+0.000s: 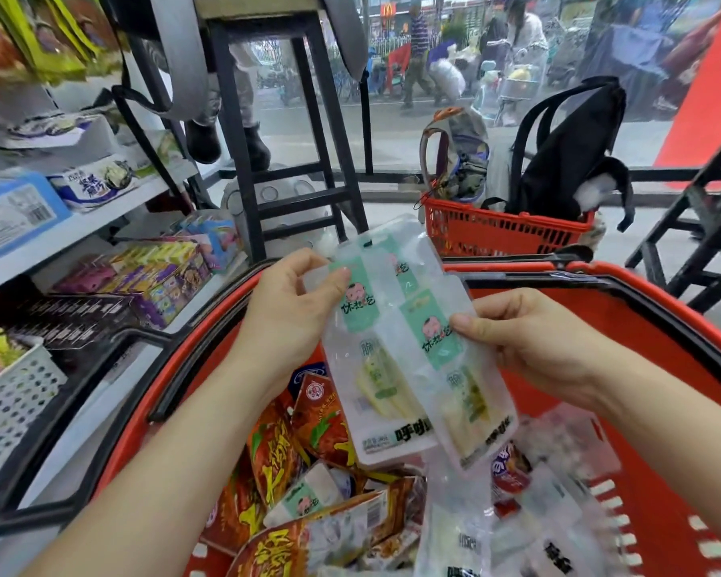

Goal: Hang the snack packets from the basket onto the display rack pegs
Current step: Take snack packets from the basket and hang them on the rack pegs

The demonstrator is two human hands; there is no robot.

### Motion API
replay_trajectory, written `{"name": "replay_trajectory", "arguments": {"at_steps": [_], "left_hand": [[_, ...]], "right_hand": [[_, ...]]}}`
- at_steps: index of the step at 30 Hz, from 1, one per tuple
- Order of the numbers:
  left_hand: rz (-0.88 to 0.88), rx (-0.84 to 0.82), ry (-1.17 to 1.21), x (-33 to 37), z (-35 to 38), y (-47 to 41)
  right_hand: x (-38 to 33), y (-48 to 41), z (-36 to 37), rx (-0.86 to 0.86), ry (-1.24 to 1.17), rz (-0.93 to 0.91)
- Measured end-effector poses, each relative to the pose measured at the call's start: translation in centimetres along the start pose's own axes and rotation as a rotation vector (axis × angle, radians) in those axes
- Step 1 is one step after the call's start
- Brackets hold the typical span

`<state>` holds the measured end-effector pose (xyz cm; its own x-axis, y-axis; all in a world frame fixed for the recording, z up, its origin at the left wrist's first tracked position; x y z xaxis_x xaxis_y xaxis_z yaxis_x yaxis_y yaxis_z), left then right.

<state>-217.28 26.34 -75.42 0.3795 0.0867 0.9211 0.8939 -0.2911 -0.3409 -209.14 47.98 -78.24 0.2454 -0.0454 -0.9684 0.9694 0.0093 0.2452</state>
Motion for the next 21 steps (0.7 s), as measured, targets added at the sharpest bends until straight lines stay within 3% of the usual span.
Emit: {"name": "replay_trajectory", "arguments": {"at_steps": [4,8,11,14,16,19,21], "left_hand": [[0.166,0.117,-0.132,0.7,-1.3,-0.4],[0.427,0.287,-0.525,2.8,-2.9,-0.4],[0.5,0.174,-0.56,4.5,-1.4,0.7],[0.413,0.038,-0.583,4.6,-0.9,0.9],[0.32,0.036,-0.53,4.1,-1.0,0.7],[0.119,-0.008,-0.225,3.5,0.7,1.2],[0.079,-0.102,-0.123,3.1,1.9,1.6]], "right_hand": [[-0.2,0.1,-0.1,0.124,0.005,-0.02],[-1.2,0.4,0.0,0.338,0.184,-0.133],[-2.0,0.5,1.2,0.358,0.245,-0.239],[-2.5,0.6,2.0,0.366,0.281,-0.332],[-2.4,0.4,2.1,0.379,0.283,-0.366],[-2.2,0.2,3.3,0.383,0.301,-0.404],[-2.1,0.1,4.0,0.366,0.343,-0.412]]}}
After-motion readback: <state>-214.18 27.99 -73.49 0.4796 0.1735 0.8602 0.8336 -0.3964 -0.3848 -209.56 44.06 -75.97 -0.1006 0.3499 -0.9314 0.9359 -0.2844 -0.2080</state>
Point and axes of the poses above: each hand's wrist, its own y-axis away from the middle knuckle, its own z-axis out of the palm, x = y × z, the point moved 1 cm from there along -y, towards the middle knuckle, and after that the axes turned 8 degrees about z, right-handed, at the moved point
